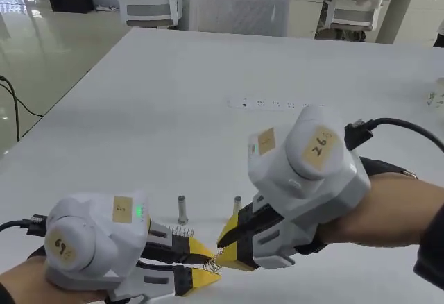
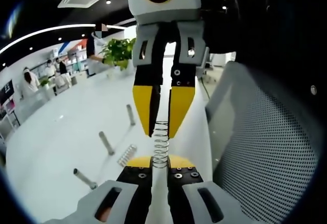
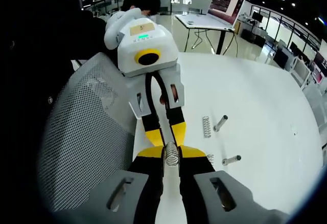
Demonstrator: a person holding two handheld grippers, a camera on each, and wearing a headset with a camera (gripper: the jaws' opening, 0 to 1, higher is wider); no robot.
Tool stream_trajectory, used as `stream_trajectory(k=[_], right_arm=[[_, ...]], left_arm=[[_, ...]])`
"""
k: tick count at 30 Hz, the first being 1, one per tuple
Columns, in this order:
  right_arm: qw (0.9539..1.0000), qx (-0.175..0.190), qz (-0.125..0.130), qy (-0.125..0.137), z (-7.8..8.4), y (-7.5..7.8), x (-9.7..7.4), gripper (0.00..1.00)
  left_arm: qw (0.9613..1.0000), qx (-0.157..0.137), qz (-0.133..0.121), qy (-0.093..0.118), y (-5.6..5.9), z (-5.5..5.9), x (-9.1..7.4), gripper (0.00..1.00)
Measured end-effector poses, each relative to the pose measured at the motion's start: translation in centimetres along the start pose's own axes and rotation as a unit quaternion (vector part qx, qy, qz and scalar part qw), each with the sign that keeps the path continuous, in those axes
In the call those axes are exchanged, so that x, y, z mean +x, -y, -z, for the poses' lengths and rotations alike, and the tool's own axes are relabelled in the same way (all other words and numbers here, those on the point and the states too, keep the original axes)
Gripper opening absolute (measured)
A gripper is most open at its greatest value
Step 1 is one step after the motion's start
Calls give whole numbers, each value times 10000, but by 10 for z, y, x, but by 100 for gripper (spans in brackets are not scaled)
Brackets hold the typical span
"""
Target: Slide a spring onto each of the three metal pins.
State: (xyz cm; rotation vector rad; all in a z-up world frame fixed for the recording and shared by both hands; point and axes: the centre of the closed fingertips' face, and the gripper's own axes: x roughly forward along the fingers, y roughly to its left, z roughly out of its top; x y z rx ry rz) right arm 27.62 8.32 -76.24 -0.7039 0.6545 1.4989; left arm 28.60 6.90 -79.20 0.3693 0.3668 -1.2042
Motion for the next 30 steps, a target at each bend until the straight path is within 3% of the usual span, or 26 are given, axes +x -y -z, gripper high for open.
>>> stream_trajectory(k=[3, 12, 30], right_arm=[[9999, 118, -52, 46, 1, -1, 0, 14], [9997, 215, -77, 66, 7, 0, 3, 16], [9991, 381, -120, 170, 8, 0, 7, 9]], left_arm=[[10000, -36, -31, 35, -2, -1, -1, 2], [9999, -73, -17, 114, -2, -4, -2, 2], [9997, -116, 3, 221, -1, -12, -2, 2]])
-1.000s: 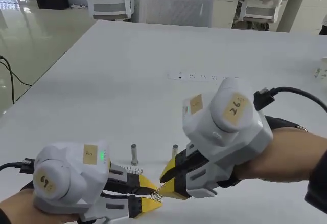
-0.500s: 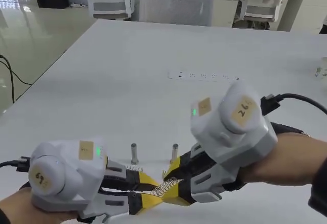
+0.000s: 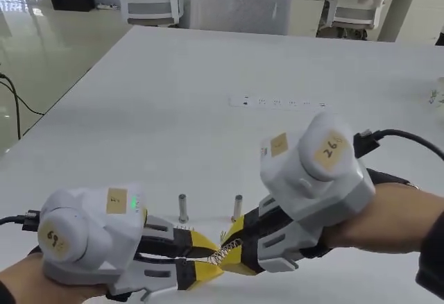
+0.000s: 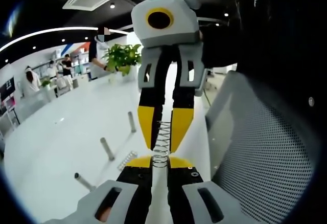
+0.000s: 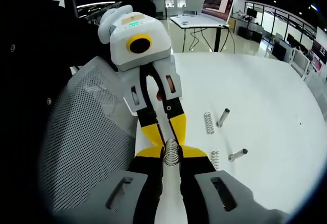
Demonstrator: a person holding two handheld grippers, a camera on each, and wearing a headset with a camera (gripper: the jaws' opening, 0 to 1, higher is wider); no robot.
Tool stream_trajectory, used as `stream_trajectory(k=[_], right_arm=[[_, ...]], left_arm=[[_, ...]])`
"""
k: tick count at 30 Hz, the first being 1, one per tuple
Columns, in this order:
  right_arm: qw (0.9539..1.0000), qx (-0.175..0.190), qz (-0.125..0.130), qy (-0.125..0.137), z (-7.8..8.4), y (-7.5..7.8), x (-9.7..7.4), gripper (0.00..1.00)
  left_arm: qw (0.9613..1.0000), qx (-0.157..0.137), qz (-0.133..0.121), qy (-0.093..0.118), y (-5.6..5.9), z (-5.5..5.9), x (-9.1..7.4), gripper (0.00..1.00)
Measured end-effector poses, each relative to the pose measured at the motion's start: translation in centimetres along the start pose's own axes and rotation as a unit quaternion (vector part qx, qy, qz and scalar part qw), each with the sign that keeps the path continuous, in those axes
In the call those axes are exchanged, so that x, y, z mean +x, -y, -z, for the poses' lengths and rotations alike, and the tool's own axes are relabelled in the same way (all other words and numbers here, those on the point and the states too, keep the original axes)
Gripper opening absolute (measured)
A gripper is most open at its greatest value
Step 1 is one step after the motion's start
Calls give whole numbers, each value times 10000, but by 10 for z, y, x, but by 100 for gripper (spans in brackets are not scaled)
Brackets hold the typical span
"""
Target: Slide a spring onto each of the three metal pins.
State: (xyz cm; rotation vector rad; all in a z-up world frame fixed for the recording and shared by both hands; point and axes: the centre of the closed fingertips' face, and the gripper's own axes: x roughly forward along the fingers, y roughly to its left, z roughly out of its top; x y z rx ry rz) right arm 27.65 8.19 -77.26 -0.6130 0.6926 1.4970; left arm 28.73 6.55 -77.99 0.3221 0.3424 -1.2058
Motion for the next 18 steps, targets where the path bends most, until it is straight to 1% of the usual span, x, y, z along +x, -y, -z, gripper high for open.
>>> stream_trajectory(k=[2, 7, 11, 18], right_arm=[[10000, -25, -2, -2, -1, 0, 0, 9], [10000, -52, 14, -57, 0, 0, 1, 9], [9999, -34, 66, -95, -2, 3, 1, 9], [9999, -43, 82, -138, -2, 6, -2, 9]], left_arm=[[10000, -36, 8, 53, 0, -2, 0, 2], [10000, 16, -9, 48, 1, -1, 0, 2], [9999, -21, -89, 102, -3, -2, 0, 3], [9998, -134, -108, 73, -5, 0, 0, 9]])
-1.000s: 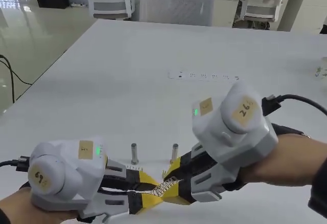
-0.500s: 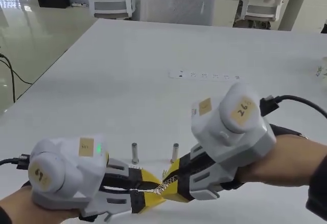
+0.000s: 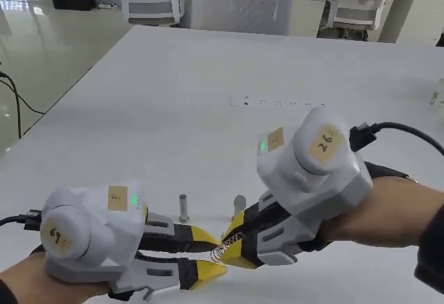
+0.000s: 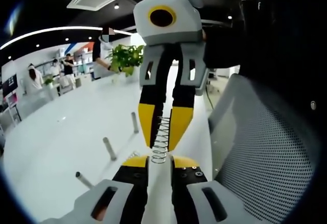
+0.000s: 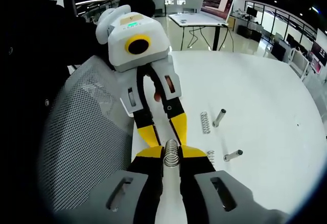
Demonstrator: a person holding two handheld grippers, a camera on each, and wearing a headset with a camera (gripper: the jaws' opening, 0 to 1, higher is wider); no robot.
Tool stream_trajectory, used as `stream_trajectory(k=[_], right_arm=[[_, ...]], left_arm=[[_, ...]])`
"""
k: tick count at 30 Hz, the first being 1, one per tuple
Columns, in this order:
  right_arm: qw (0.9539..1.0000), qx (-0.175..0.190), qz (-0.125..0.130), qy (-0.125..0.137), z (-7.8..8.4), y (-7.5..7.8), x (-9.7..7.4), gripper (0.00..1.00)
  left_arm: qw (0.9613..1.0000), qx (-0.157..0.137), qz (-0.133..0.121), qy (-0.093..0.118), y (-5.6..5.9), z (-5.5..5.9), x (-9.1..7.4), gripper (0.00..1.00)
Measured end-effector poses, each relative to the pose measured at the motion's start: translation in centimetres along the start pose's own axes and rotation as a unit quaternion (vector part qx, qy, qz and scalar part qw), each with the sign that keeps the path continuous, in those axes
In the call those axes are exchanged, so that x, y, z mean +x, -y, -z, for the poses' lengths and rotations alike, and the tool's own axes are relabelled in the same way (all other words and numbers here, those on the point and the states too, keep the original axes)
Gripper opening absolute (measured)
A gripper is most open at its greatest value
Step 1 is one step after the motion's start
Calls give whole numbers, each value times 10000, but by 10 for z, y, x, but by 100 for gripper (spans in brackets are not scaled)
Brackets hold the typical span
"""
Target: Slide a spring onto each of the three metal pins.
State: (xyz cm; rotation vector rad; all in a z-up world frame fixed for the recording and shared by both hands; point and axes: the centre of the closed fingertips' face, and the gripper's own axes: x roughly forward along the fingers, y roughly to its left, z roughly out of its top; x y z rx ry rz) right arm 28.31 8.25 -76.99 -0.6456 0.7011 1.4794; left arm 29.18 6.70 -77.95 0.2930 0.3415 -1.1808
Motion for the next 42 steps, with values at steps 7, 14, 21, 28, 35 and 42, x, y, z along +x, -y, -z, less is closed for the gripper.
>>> stream_trajectory(k=[7, 14, 21, 28, 35, 42], right_arm=[[10000, 11, 73, -57, 4, 5, -5, 9], [9998, 61, 153, -110, 10, 11, -13, 9], [9996, 121, 201, -165, 16, 15, -19, 9], [9993, 173, 279, -185, 20, 21, -25, 9], [9989, 234, 311, -251, 27, 23, -30, 9], [9983, 316, 405, -292, 34, 27, -39, 9]], left_arm=[[9999, -128, -86, 11, -5, 4, -1, 17], [9993, -282, -224, 47, -11, 7, -7, 26], [9977, -547, -362, 151, -17, 8, -15, 35], [9958, -761, -506, 98, -19, 18, -24, 42], [9926, -972, -715, 137, -24, 23, -33, 50], [9890, -1124, -952, 131, -27, 32, -42, 58]])
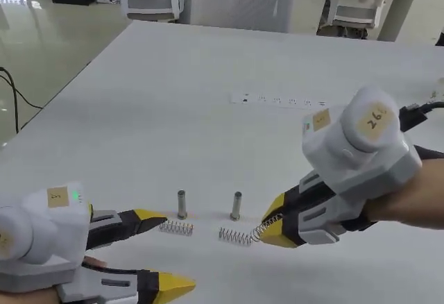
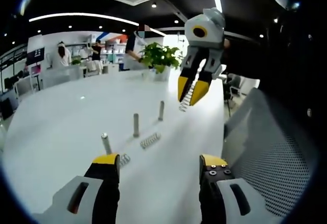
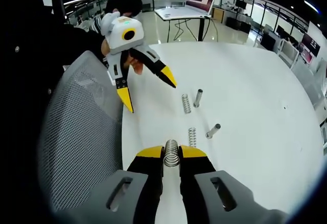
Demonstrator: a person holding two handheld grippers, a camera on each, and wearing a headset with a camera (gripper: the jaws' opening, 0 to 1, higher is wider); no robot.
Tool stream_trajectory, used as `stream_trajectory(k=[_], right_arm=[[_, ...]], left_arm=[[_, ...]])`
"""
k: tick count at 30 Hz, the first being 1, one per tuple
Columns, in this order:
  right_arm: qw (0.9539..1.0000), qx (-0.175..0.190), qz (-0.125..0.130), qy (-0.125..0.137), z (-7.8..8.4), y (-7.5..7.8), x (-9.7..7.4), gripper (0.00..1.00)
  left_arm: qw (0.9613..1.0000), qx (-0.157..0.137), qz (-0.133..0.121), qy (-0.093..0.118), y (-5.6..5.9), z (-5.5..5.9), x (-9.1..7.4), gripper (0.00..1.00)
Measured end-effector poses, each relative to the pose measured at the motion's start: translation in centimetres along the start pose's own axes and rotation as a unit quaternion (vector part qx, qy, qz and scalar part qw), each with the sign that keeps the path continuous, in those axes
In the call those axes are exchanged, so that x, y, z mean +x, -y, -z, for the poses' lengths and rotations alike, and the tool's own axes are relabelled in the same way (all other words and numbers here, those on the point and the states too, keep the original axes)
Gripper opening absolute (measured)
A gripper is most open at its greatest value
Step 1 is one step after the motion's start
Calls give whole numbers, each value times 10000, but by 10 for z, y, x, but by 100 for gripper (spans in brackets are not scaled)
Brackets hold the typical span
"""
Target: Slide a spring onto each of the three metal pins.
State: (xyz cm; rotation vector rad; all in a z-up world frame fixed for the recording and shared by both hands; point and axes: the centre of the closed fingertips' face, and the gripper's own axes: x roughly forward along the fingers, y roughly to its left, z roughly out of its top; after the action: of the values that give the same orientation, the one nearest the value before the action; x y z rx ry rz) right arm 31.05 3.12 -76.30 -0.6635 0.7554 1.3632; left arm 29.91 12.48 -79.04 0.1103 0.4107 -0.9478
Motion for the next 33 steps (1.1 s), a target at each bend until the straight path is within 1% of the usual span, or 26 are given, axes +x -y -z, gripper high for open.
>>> stream_trajectory(k=[4, 7, 13, 15, 18, 23, 26, 33], right_arm=[[10000, 53, 47, -45, 6, 3, -4, 9], [9999, 86, 80, -83, 10, 6, -7, 9], [9995, 160, 229, -153, 16, 19, -19, 9], [9993, 168, 276, -171, 17, 23, -23, 9], [9989, 180, 368, -238, 21, 31, -30, 9], [9980, 168, 475, -386, 27, 39, -38, 9], [9974, 138, 513, -478, 30, 44, -41, 9], [9951, 76, 651, -747, 36, 63, -46, 9]], left_arm=[[9999, -72, -118, -14, -2, 5, -5, 62], [9998, -115, -183, 2, -3, 6, -8, 65], [9993, -178, -317, -8, -7, 10, -13, 70], [9992, -162, -366, -27, -8, 11, -13, 73], [9991, -171, -377, -16, -8, 11, -14, 74], [9990, -152, -422, -22, -9, 12, -14, 77], [9990, -153, -422, -15, -9, 11, -13, 77], [9991, -84, -404, -12, -5, 11, -12, 79]])
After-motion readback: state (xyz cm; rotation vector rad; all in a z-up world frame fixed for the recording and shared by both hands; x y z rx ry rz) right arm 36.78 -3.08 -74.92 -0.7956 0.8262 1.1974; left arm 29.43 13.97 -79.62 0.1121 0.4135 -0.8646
